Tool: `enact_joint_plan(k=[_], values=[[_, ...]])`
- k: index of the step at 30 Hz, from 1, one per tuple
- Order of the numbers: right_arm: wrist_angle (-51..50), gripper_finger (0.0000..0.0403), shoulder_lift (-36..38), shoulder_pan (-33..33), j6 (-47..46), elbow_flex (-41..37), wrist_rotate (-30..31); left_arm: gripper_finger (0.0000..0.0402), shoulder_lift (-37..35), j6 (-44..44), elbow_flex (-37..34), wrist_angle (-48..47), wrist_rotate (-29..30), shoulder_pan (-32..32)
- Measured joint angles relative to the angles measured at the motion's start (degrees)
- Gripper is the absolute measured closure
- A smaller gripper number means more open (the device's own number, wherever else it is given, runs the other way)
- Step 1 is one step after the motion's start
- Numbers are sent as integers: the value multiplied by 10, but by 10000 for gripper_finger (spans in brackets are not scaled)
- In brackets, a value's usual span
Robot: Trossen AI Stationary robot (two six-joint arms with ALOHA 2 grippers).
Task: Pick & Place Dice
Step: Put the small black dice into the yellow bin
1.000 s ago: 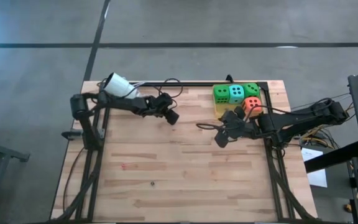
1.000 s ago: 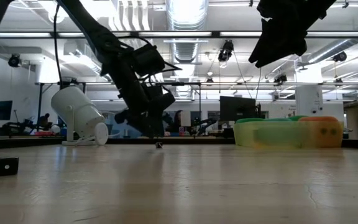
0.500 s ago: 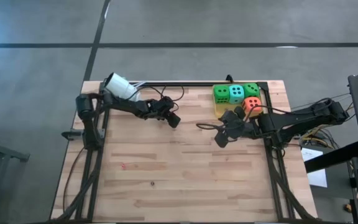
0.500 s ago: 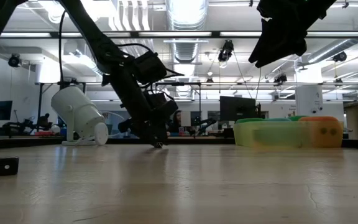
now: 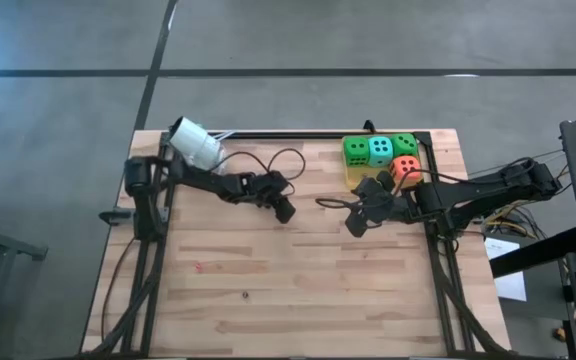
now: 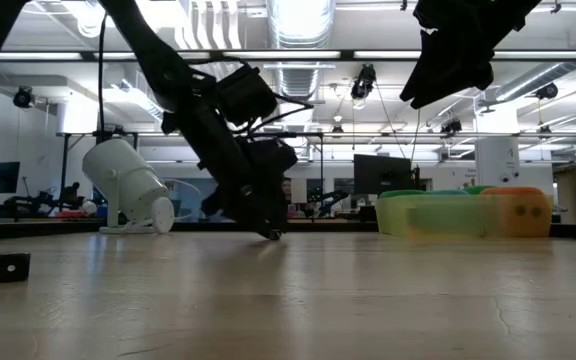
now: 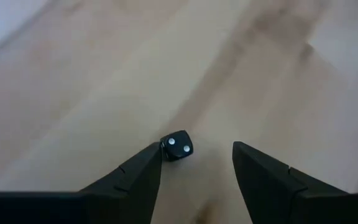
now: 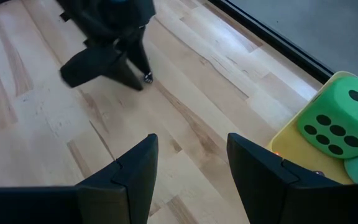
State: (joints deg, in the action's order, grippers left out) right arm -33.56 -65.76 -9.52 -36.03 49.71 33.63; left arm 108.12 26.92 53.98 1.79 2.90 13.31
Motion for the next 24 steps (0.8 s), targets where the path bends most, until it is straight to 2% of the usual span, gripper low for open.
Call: enact_joint_plan(k=[12, 21, 24], values=[[5, 216, 0, 0, 0, 0, 0, 199, 5, -11, 0, 27, 20, -72], [12, 216, 0, 0, 0, 0, -11, 199, -21, -14, 0, -8, 22, -72], [12, 216, 0, 0, 1, 0, -25, 199, -43, -16, 0, -36, 45, -71]])
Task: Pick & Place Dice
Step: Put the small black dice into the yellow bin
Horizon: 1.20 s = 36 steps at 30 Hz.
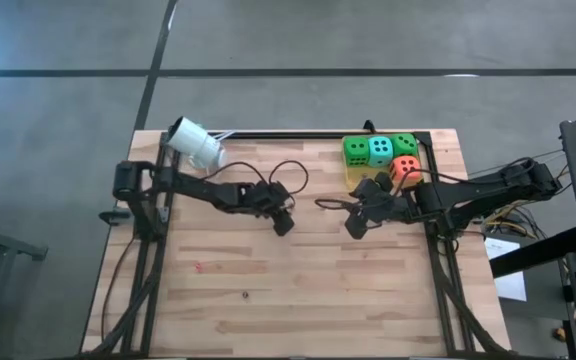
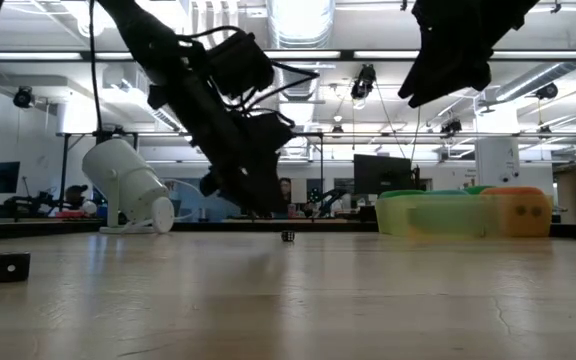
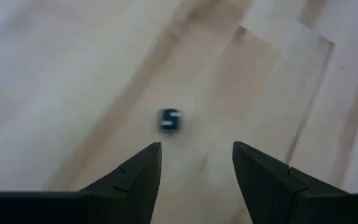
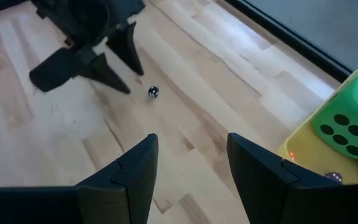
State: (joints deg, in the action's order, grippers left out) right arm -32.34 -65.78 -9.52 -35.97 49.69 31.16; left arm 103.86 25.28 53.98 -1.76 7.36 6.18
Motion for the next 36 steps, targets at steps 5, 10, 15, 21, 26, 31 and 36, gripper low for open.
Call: enact_joint_plan(k=[5, 10, 15, 21, 26, 31, 36], values=[[9, 216, -14, 0, 18, -3, 3, 199, -42, -27, 0, -55, 19, 0], [55, 216, -60, 1, 134, -7, 2, 199, -99, -52, 0, -98, 21, -11], [165, 216, -117, 6, 251, -7, 0, 199, -175, -62, 0, -151, 35, -26], [255, 216, -186, 45, 275, -7, -67, 199, -259, -50, -15, -196, 146, -72], [339, 216, -249, 81, 233, -6, -81, 199, -318, -39, -40, -196, 171, -105], [437, 216, -318, 86, 159, -2, -57, 199, -351, -38, -55, -187, 176, -120], [442, 216, -383, 88, 81, 46, -53, 199, -356, -38, -63, -180, 183, -121]])
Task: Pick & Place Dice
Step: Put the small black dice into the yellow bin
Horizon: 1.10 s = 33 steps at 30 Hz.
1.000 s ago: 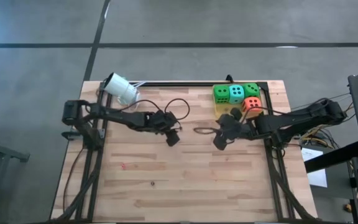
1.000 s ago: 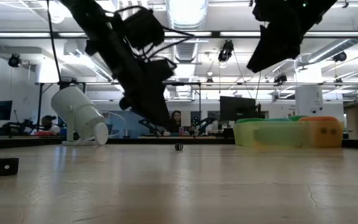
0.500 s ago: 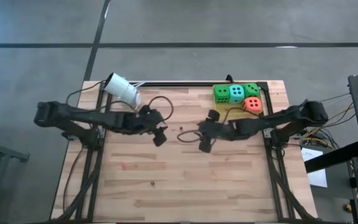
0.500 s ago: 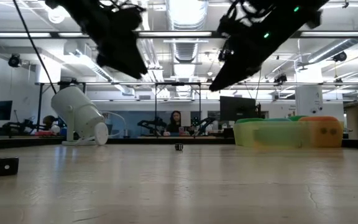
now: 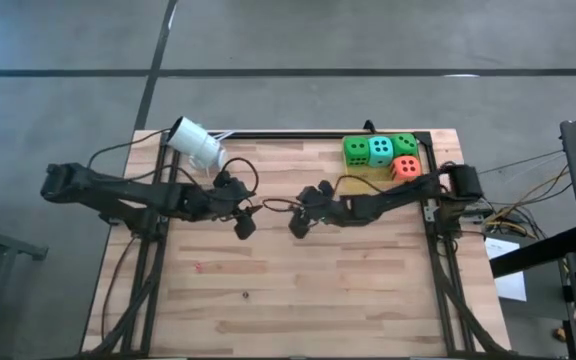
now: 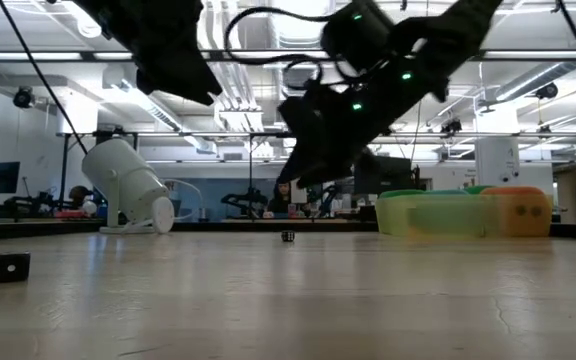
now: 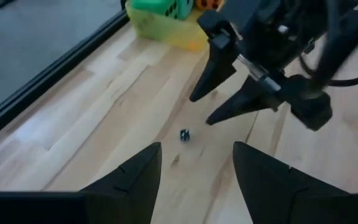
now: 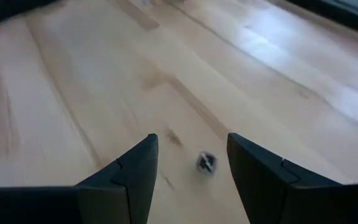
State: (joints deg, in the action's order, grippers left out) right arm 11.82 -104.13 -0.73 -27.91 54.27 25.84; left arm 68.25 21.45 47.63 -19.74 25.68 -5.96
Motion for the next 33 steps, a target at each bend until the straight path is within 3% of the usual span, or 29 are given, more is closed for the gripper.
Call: enact_joint_plan(k=[5, 11, 17, 21, 33], values=[[-98, 216, -60, 1, -71, 87, 8, 199, 1, 0, -1, -4, 0, 0], [-263, 216, -132, 1, -113, 199, 62, 199, 1, 0, -1, 3, -1, 0], [-327, 216, -198, 1, -124, 288, 74, 199, 1, -2, -1, -7, 0, 0], [-357, 216, -224, 1, -131, 318, 90, 199, 1, -2, -2, -14, 3, 1], [-378, 216, -215, 1, -165, 311, 111, 199, 1, 0, -3, -4, -2, 0]])
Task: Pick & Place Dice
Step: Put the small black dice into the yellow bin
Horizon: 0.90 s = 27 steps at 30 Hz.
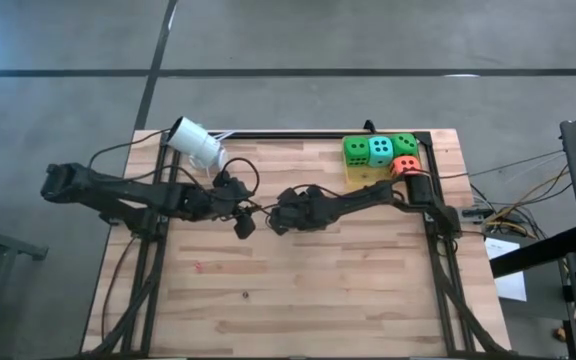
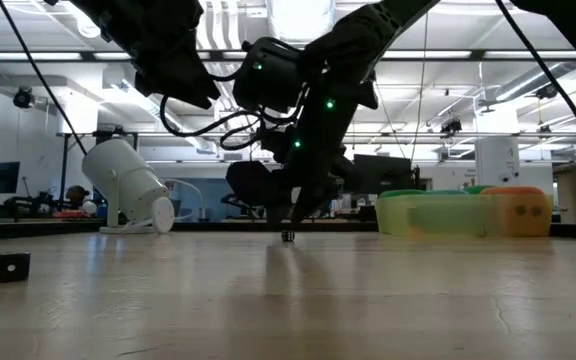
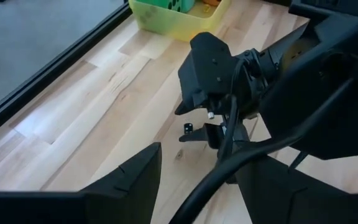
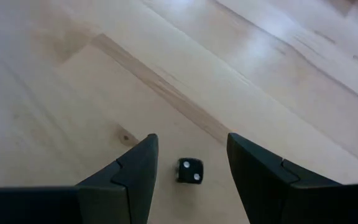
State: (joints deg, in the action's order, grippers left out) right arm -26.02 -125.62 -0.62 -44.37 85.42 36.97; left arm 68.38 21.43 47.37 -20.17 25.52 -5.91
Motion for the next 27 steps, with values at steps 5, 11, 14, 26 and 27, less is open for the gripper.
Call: enact_joint_plan(k=[5, 11, 14, 26, 27], values=[[-3, 216, 0, 2, -27, -14, 2, 199, 0, 0, 0, 2, -2, 0], [-2, 216, 0, 3, -36, -19, -8, 199, 0, 0, 0, 3, -2, 0], [-2, 216, 0, 3, -37, -19, -12, 199, 0, 0, 0, 4, -2, 0], [0, 289, 0, 4, -41, -19, -45, 199, 0, 1, 0, 3, 0, 0], [0, 302, 0, 5, -41, -19, -45, 199, 0, 2, 0, 3, 0, 0]])
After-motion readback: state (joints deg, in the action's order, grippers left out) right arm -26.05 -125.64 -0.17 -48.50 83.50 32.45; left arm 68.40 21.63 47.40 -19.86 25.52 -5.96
